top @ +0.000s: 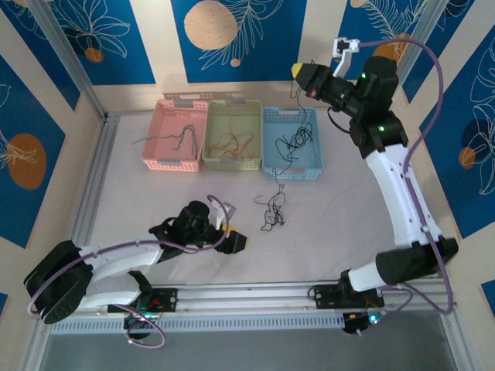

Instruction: Untangle the cables

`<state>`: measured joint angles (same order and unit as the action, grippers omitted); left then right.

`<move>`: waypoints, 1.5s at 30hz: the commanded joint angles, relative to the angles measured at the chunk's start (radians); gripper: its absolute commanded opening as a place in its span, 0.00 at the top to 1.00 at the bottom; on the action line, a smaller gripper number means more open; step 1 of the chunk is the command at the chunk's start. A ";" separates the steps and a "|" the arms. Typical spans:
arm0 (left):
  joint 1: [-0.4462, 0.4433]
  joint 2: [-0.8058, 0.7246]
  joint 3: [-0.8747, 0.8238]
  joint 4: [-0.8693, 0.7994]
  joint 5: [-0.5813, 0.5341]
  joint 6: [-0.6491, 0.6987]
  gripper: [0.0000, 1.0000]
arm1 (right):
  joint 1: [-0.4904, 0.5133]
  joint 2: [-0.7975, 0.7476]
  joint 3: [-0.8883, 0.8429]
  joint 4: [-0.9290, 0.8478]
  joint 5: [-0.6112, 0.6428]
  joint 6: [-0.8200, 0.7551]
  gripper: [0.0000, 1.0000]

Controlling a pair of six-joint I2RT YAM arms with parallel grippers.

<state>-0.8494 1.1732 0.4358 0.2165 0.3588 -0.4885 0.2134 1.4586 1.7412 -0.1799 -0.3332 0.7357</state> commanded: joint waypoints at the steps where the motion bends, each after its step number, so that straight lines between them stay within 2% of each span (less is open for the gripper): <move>1: -0.011 -0.014 -0.007 -0.015 -0.014 0.013 0.16 | -0.009 0.030 0.086 0.023 -0.095 0.058 1.00; 7: -0.012 0.111 0.103 0.024 -0.017 0.059 0.15 | 0.009 0.017 0.094 -0.016 -0.080 0.063 1.00; 11: -0.033 0.295 0.242 0.068 -0.037 0.104 0.15 | 0.007 -0.005 0.074 -0.035 -0.062 0.059 1.00; 14: -0.053 0.442 0.374 0.037 -0.067 0.147 0.14 | 0.001 -0.014 0.070 -0.045 -0.063 0.062 1.00; 18: -0.082 0.605 0.534 -0.077 -0.140 0.169 0.15 | -0.008 -0.023 0.067 -0.052 -0.062 0.068 1.00; 26: -0.143 0.771 0.749 -0.324 -0.314 0.186 0.18 | -0.031 -0.029 0.096 -0.078 -0.070 0.060 1.00; 29: -0.154 0.842 0.852 -0.437 -0.331 0.195 0.29 | -0.046 -0.028 0.107 -0.076 -0.070 0.069 1.00; 32: -0.154 0.840 0.853 -0.462 -0.329 0.182 0.45 | -0.067 -0.030 0.111 -0.077 -0.078 0.077 1.00; 39: -0.151 0.640 0.645 -0.409 -0.350 0.176 0.97 | -0.162 -0.035 0.136 -0.079 -0.058 0.089 1.00; 40: -0.148 0.607 0.607 -0.404 -0.355 0.167 1.00 | -0.176 -0.029 0.148 -0.077 -0.056 0.092 1.00; 45: -0.137 0.417 0.407 -0.399 -0.368 0.117 1.00 | -0.226 0.026 0.221 -0.065 -0.035 0.111 1.00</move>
<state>-0.9936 1.6714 0.9096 -0.1654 0.0151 -0.3355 -0.0006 1.4601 1.9133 -0.2607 -0.3885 0.8249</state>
